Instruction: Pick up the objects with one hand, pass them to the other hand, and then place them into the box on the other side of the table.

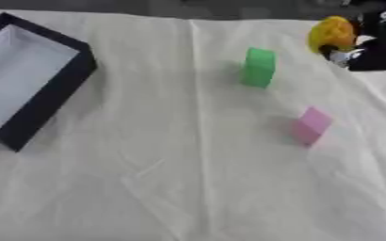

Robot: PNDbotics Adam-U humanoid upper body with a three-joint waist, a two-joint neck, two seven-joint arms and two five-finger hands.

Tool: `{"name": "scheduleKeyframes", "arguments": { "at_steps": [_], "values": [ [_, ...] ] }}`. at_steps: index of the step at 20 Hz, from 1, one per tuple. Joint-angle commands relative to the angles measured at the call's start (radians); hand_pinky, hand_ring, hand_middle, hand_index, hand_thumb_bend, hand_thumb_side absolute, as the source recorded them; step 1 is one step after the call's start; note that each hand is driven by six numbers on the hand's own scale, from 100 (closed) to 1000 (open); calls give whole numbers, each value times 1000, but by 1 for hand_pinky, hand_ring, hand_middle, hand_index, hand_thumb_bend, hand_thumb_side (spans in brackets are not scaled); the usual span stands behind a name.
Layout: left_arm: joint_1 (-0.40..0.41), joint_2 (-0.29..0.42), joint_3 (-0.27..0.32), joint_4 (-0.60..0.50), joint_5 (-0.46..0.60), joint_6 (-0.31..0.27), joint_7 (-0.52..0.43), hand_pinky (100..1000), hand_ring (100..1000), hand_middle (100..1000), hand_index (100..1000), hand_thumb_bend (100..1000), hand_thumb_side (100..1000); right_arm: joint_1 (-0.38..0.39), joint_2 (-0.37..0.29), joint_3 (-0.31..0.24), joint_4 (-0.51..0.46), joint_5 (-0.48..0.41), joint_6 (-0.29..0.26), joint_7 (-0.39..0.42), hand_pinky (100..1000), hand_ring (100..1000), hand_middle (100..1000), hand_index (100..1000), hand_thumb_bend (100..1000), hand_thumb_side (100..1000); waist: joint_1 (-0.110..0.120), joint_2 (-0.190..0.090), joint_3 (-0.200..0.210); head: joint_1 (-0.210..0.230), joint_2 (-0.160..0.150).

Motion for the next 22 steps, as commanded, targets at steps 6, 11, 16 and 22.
{"name": "scheduleKeyframes", "arguments": {
  "at_steps": [6,11,16,22],
  "values": [
    [-92,95,-75,-17,23,-78,-92,829,608,659,778,100,680,-42,127,24,-33,66,-11,3,373,695,308,482,340,100,6,-30,-3,19,22],
    [-170,119,-141,-17,15,-107,-160,822,607,662,779,100,652,-64,205,38,-18,79,-30,-5,392,699,305,479,333,100,10,-38,0,32,36],
    [-261,121,-206,-17,23,-110,-225,816,605,663,778,100,607,-77,282,46,10,79,-65,-19,398,697,303,476,331,100,14,-48,0,40,40],
    [-377,96,-287,-17,27,-73,-320,814,606,665,779,100,584,-87,352,62,42,98,-127,-37,388,696,303,475,328,100,20,-54,7,43,40]
  ]
}}
